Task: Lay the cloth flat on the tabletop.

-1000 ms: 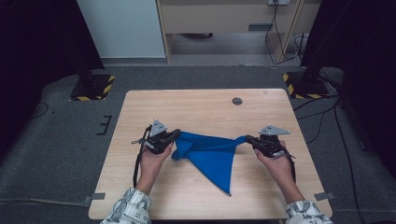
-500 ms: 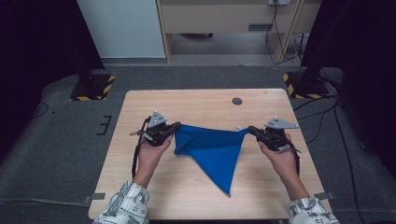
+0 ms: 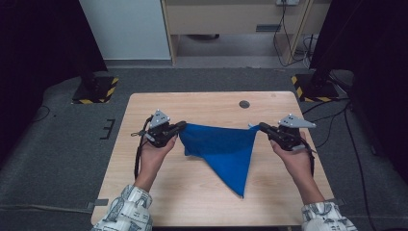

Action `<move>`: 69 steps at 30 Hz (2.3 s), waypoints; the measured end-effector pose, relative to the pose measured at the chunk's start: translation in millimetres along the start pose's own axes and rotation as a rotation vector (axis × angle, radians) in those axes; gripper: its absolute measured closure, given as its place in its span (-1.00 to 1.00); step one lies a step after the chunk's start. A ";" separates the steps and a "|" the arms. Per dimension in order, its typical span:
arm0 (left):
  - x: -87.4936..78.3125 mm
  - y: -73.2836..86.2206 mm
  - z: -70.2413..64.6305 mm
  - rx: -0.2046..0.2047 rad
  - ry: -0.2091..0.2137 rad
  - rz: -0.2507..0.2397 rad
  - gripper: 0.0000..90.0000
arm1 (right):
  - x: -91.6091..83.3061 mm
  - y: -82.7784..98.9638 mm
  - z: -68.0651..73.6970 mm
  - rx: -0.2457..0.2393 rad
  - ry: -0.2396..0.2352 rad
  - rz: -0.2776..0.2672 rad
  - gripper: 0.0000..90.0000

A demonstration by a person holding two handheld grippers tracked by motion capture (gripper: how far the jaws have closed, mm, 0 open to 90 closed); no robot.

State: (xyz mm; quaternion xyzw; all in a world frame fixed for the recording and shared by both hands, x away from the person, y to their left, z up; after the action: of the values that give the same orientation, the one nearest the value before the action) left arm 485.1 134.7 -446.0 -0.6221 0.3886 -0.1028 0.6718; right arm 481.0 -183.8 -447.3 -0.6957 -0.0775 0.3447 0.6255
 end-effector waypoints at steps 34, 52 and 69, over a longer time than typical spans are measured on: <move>-32.0 -35.5 -23.4 0.029 0.028 -0.078 0.98 | -35.9 -39.5 3.8 -0.004 0.002 -0.103 0.99; -41.9 -41.5 -30.7 0.046 0.042 -0.087 0.98 | -41.8 -45.5 3.0 -0.005 0.003 -0.126 0.99; -92.4 -64.1 -83.8 0.099 0.091 -0.131 0.98 | -120.4 -66.6 24.7 -0.012 -0.013 -0.240 0.99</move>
State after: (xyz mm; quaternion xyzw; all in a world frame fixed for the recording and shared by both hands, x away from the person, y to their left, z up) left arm 390.3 115.6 -344.5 -0.6069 0.3714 -0.1939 0.6754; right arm 398.0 -214.9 -339.2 -0.6830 -0.1661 0.2714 0.6575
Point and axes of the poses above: each handheld gripper's, and its own axes: x roughly forward along the jaws, y roughly out of its underside, z roughly to its left, the point moved 8 cm from there along x, roughly forward along the jaws, and after that the axes turned 1 degree about y, right-handed, at the moved point
